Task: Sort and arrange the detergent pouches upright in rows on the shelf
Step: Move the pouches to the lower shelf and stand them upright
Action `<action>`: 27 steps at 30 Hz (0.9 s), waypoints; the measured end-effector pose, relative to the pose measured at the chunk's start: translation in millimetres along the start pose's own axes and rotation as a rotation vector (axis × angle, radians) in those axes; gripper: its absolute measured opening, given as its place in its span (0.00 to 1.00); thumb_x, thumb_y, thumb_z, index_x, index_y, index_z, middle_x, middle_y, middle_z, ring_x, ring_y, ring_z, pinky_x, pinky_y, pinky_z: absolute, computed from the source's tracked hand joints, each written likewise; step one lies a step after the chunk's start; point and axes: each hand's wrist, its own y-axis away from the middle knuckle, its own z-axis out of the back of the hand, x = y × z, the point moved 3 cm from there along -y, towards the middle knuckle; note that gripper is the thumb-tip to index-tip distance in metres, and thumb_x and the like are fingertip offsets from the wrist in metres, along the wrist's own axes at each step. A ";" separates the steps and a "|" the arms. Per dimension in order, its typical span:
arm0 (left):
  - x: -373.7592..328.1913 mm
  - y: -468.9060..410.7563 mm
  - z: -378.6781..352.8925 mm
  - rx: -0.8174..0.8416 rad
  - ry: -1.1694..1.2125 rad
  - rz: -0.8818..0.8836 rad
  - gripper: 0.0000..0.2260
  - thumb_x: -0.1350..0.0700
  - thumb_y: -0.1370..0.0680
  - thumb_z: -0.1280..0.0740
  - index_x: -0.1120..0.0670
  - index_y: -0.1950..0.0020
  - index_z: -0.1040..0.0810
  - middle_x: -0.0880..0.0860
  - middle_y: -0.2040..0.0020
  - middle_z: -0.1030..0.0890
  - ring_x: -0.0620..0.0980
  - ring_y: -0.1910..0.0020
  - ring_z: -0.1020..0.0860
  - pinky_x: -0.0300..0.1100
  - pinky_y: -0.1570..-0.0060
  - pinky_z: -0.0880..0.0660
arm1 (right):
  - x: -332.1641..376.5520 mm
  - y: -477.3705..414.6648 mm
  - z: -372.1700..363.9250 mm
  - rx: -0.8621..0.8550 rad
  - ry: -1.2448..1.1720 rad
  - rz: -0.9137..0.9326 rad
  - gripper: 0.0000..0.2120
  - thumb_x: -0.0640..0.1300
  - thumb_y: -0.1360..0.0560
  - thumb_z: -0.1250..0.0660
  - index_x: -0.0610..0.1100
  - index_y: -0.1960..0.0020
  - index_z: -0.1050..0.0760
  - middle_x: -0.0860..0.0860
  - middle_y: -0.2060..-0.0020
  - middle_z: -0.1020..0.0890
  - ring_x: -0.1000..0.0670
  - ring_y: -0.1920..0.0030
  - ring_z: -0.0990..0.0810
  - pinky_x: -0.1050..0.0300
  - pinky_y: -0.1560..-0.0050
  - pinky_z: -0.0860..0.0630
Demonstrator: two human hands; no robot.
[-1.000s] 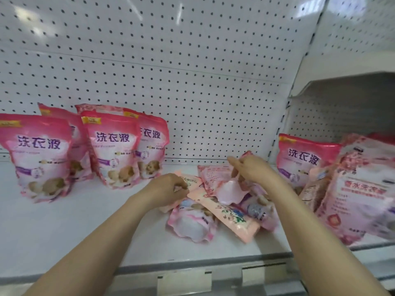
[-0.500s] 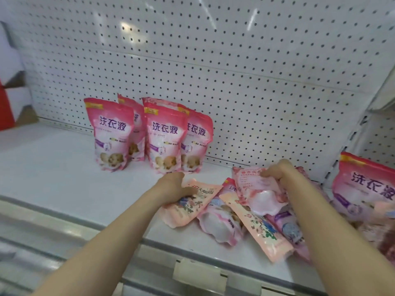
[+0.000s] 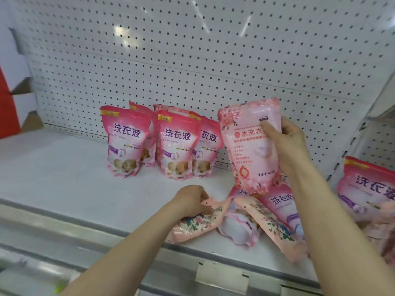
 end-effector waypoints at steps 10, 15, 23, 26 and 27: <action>38.0 23.6 44.3 -0.173 0.255 0.004 0.17 0.55 0.27 0.27 0.52 0.39 0.22 0.50 0.44 0.19 0.48 0.46 0.22 0.43 0.42 0.26 | -15.1 3.8 -41.8 0.008 -0.056 -0.023 0.05 0.36 0.24 0.30 0.43 0.50 0.23 0.49 0.60 0.15 0.53 0.62 0.15 0.56 0.62 0.18; 74.4 44.4 98.4 -0.312 0.572 0.017 0.10 0.58 0.26 0.28 0.51 0.47 0.22 0.50 0.50 0.19 0.51 0.59 0.19 0.46 0.58 0.20 | -25.2 -0.1 -69.3 0.018 -0.224 -0.068 0.05 0.35 0.23 0.32 0.41 0.48 0.24 0.45 0.54 0.16 0.49 0.57 0.15 0.53 0.58 0.17; 104.1 42.4 129.1 -0.640 0.922 0.015 0.11 0.65 0.24 0.32 0.50 0.50 0.24 0.54 0.54 0.17 0.56 0.54 0.17 0.55 0.55 0.19 | -65.5 13.3 -103.2 0.089 -0.196 -0.211 0.06 0.34 0.23 0.33 0.40 0.46 0.24 0.46 0.55 0.15 0.49 0.58 0.15 0.56 0.60 0.19; 110.8 39.7 129.4 -0.732 0.907 0.009 0.13 0.63 0.25 0.32 0.43 0.56 0.25 0.52 0.54 0.17 0.56 0.53 0.17 0.60 0.53 0.20 | -67.0 11.9 -94.1 0.056 -0.148 -0.211 0.09 0.34 0.23 0.33 0.40 0.43 0.24 0.45 0.52 0.16 0.49 0.56 0.16 0.59 0.61 0.20; 112.4 38.4 128.6 -0.739 0.887 0.008 0.13 0.63 0.25 0.32 0.43 0.56 0.25 0.51 0.54 0.17 0.56 0.53 0.17 0.60 0.54 0.20 | -65.7 11.4 -91.2 0.052 -0.122 -0.204 0.11 0.33 0.23 0.33 0.40 0.42 0.25 0.45 0.51 0.16 0.48 0.54 0.16 0.59 0.61 0.20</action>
